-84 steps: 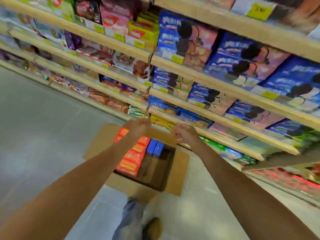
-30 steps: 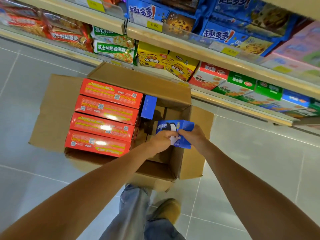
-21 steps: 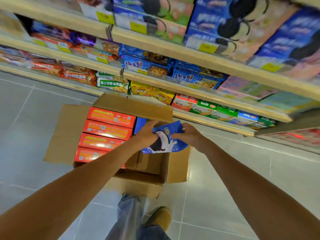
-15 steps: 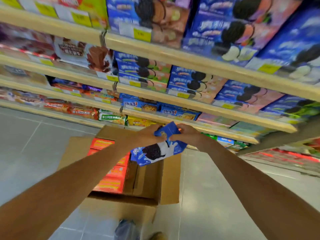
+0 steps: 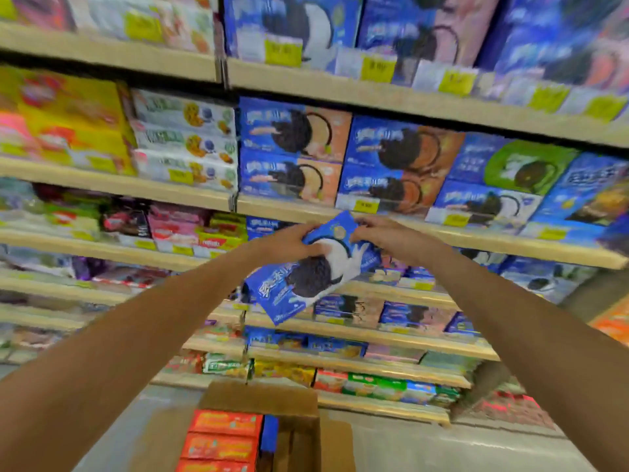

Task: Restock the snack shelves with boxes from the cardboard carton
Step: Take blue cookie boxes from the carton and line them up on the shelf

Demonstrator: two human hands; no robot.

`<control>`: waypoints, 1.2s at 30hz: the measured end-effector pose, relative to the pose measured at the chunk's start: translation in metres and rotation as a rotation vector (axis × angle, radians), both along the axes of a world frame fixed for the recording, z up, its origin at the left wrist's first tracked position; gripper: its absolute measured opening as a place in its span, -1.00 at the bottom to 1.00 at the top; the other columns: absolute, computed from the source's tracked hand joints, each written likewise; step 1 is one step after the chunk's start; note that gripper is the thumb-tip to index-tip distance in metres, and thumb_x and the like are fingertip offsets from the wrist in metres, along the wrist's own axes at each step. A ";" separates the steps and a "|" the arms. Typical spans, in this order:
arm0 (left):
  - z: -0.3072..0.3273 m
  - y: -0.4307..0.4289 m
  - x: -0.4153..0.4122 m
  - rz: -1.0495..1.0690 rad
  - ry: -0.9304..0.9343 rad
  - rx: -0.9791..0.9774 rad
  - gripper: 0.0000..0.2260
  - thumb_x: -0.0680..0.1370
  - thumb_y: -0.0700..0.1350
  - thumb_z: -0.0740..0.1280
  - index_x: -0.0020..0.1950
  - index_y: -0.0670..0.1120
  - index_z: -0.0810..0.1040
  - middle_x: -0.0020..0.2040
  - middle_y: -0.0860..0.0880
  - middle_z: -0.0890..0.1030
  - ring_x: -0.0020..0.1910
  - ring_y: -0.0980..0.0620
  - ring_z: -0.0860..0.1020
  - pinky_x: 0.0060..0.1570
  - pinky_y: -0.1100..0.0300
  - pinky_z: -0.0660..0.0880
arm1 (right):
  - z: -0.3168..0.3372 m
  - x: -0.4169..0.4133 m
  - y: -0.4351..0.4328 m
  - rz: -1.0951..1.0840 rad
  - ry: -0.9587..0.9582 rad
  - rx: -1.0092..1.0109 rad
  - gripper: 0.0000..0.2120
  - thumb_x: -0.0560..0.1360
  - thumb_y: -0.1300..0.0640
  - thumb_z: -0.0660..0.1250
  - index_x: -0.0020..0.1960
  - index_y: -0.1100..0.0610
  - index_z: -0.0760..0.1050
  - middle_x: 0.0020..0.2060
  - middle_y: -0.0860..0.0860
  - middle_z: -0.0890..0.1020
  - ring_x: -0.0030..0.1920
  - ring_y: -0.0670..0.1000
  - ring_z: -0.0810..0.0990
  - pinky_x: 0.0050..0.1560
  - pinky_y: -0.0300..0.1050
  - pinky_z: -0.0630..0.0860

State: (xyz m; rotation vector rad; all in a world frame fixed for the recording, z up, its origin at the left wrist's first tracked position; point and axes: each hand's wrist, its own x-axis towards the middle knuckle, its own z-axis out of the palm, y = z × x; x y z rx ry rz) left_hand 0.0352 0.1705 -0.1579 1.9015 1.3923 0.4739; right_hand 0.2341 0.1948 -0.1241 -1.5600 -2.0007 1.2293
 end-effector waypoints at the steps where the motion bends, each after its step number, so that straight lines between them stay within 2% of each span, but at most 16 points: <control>1: 0.023 0.004 -0.001 -0.002 -0.004 0.029 -0.50 0.57 0.06 0.26 0.47 -0.01 0.23 0.41 -0.05 0.38 0.35 -0.06 0.40 0.32 -0.04 0.38 | 0.026 -0.002 -0.004 0.000 -0.006 0.053 -0.57 0.57 0.06 0.26 0.40 0.13 0.33 -0.03 0.02 0.52 -0.24 -0.04 0.43 -0.25 -0.18 0.37; 3: 0.068 0.006 -0.002 0.008 0.039 0.102 -0.47 0.55 0.13 0.25 0.47 0.00 0.25 0.43 -0.05 0.36 0.37 -0.07 0.38 0.34 -0.09 0.35 | 0.064 -0.004 -0.008 -0.012 0.008 0.157 -0.48 0.57 -0.04 0.26 0.46 0.07 0.23 0.16 -0.02 0.46 -0.05 -0.05 0.46 -0.15 -0.23 0.37; 5: 0.103 0.011 -0.003 0.024 0.033 0.175 -0.48 0.52 0.20 0.26 0.42 0.01 0.34 0.37 -0.02 0.43 0.34 -0.03 0.41 0.34 -0.06 0.35 | 0.094 -0.005 -0.013 -0.001 0.047 0.236 -0.47 0.55 -0.08 0.27 0.44 0.05 0.24 0.31 -0.05 0.41 0.22 -0.01 0.44 0.09 -0.24 0.38; 8: 0.162 0.007 0.003 0.010 0.046 0.251 -0.52 0.54 0.18 0.24 0.40 0.00 0.37 0.35 0.00 0.44 0.32 -0.02 0.42 0.34 -0.04 0.34 | 0.140 -0.005 -0.023 0.002 0.165 0.294 -0.72 0.58 0.00 0.25 0.25 0.04 0.34 0.20 -0.10 0.48 0.19 -0.04 0.48 0.22 -0.16 0.40; 11: 0.206 0.007 0.005 -0.041 0.041 0.283 -0.64 0.57 0.16 0.21 0.29 0.01 0.42 0.32 -0.04 0.46 0.28 -0.07 0.45 0.27 -0.01 0.39 | 0.181 -0.003 -0.029 0.002 0.194 0.357 -0.66 0.55 -0.08 0.28 0.23 0.06 0.39 0.15 -0.15 0.53 0.13 -0.10 0.52 0.32 -0.05 0.40; 13: 0.227 0.004 0.005 -0.046 0.037 0.321 -0.64 0.57 0.16 0.19 0.32 0.06 0.39 0.36 -0.03 0.44 0.31 -0.07 0.43 0.22 0.06 0.37 | 0.200 -0.004 -0.026 -0.037 0.224 0.369 -0.54 0.50 -0.14 0.33 0.32 0.03 0.39 0.21 -0.09 0.54 0.16 -0.04 0.55 0.25 -0.01 0.48; 15: 0.237 0.005 0.005 -0.038 0.027 0.370 -0.55 0.57 0.17 0.18 0.43 0.06 0.30 0.43 -0.01 0.37 0.38 -0.07 0.38 0.25 0.09 0.33 | 0.212 -0.005 -0.022 -0.078 0.273 0.378 -0.59 0.51 -0.07 0.34 0.30 0.03 0.40 0.14 -0.10 0.55 0.10 -0.04 0.57 0.02 -0.14 0.52; 17: 0.244 0.007 0.001 -0.013 0.064 0.433 -0.45 0.56 0.21 0.17 0.49 0.00 0.21 0.50 -0.02 0.26 0.44 -0.06 0.29 0.31 0.07 0.27 | 0.219 -0.011 -0.021 -0.106 0.300 0.412 -0.68 0.53 -0.02 0.33 0.24 0.01 0.40 0.11 -0.12 0.53 -0.03 -0.11 0.53 -0.14 -0.26 0.44; 19: 0.251 0.007 -0.002 0.000 0.119 0.473 -0.37 0.55 0.23 0.17 0.52 -0.04 0.16 0.53 -0.03 0.19 0.48 -0.05 0.24 0.39 0.02 0.24 | 0.223 -0.014 -0.021 -0.146 0.330 0.448 -0.75 0.54 0.01 0.32 0.17 0.00 0.36 0.04 -0.16 0.51 -0.09 -0.16 0.49 -0.09 -0.23 0.43; 22: 0.263 0.010 -0.005 -0.025 0.129 0.509 -0.40 0.55 0.22 0.18 0.50 -0.06 0.20 0.49 -0.07 0.27 0.41 -0.07 0.33 0.33 0.04 0.32 | 0.228 -0.014 -0.022 -0.213 0.368 0.485 -0.67 0.52 -0.01 0.35 0.23 0.04 0.41 0.18 -0.04 0.54 0.09 0.01 0.54 0.15 -0.02 0.48; 25: 0.273 0.015 -0.007 0.010 0.135 0.553 -0.44 0.58 0.20 0.15 0.49 -0.08 0.24 0.42 -0.07 0.35 0.37 -0.08 0.37 0.28 0.06 0.33 | 0.233 -0.010 -0.020 -0.281 0.418 0.532 -0.60 0.51 0.00 0.36 0.30 0.10 0.42 0.24 0.05 0.53 0.17 0.09 0.53 0.21 0.04 0.47; 27: 0.274 0.022 -0.011 0.069 0.161 0.571 -0.43 0.59 0.20 0.11 0.48 -0.11 0.24 0.44 -0.10 0.33 0.40 -0.11 0.34 0.32 0.02 0.31 | 0.235 0.000 -0.010 -0.332 0.479 0.530 -0.56 0.50 0.01 0.37 0.33 0.11 0.42 0.23 0.06 0.53 0.15 0.09 0.53 0.19 0.04 0.48; 30: 0.270 0.040 -0.018 0.197 0.172 0.579 -0.36 0.57 0.24 0.10 0.41 -0.25 0.26 0.42 -0.24 0.29 0.38 -0.26 0.30 0.35 -0.19 0.28 | 0.238 0.019 0.006 -0.431 0.592 0.544 -0.54 0.52 0.03 0.35 0.35 0.15 0.39 0.19 0.07 0.51 0.03 0.03 0.50 -0.04 -0.12 0.43; 33: 0.268 0.057 -0.019 0.305 -0.004 0.438 -0.19 0.47 0.36 0.13 0.47 -0.22 0.14 0.46 -0.21 0.22 0.40 -0.29 0.27 0.34 -0.24 0.28 | 0.238 0.043 0.024 -0.546 0.679 0.490 -0.47 0.51 -0.06 0.34 0.36 0.20 0.35 0.15 0.08 0.47 -0.09 0.00 0.48 -0.05 -0.06 0.36; 35: 0.271 0.063 -0.012 0.310 -0.226 0.271 -0.27 0.52 0.31 0.14 0.50 -0.16 0.12 0.44 -0.14 0.28 0.34 -0.18 0.39 0.33 -0.16 0.34 | 0.238 0.055 0.035 -0.593 0.735 0.458 -0.49 0.48 -0.12 0.35 0.23 0.25 0.43 -0.08 0.04 0.47 -0.32 -0.08 0.43 -0.25 -0.15 0.37; 36: 0.272 0.067 -0.006 0.290 -0.299 0.229 -0.37 0.55 0.26 0.14 0.43 -0.16 0.24 0.35 -0.12 0.38 0.22 -0.11 0.47 0.31 -0.10 0.39 | 0.237 0.060 0.042 -0.612 0.760 0.446 -0.46 0.47 -0.14 0.37 0.21 0.27 0.43 -0.14 0.03 0.46 -0.34 -0.06 0.40 -0.29 -0.15 0.34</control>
